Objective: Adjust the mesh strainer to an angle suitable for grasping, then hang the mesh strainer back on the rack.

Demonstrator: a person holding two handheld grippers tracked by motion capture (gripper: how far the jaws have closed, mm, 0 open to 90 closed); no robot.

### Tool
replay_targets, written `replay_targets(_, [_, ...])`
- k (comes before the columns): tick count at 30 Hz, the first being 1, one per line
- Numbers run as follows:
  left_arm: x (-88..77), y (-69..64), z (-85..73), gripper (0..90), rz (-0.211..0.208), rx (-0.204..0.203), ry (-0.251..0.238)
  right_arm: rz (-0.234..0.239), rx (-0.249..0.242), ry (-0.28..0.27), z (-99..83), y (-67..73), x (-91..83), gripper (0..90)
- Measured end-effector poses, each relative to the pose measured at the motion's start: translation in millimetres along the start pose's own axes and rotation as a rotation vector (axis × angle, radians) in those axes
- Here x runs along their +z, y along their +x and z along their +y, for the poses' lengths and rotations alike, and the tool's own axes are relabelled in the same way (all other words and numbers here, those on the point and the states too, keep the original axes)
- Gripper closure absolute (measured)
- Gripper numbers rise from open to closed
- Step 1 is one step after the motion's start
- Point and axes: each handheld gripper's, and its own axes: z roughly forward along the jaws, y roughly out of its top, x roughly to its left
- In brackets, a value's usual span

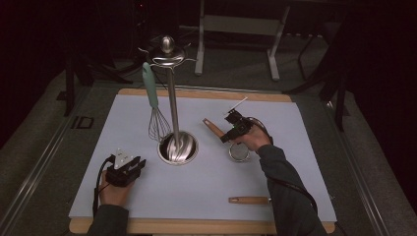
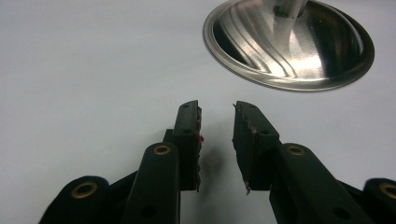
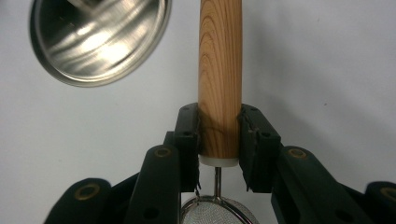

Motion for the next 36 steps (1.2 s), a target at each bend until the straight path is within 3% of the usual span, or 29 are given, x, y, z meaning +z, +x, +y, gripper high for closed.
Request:
replay_targets(6, [0.1, 0.3, 0.0, 71.4, -0.001, -0.002, 0.001, -0.002, -0.017, -0.080, -1.8, 9.2, -17.7, 70.9])
replay_targets(8, [0.1, 0.2, 0.0, 71.4, 0.000, -0.001, 0.001, -0.012, -0.033, -0.133, -3.8, 14.5, -28.4, 70.9])
replay_targets(14, [-0.2, -0.1, -0.1, 71.4, 0.001, -0.002, -0.002, -0.034, -0.060, -0.201, -8.8, 23.6, -43.6, 70.9])
replay_targets(24, [-0.3, 0.1, -0.1, 71.4, 0.002, 0.001, -0.002, -0.031, -0.122, -0.351, -22.5, 50.3, -74.9, 70.9])
replay_targets(36, [-0.5, 0.0, -0.2, 71.3, 0.004, -0.001, -0.006, -0.047, -0.200, -0.463, -32.2, 76.9, -98.5, 70.9])
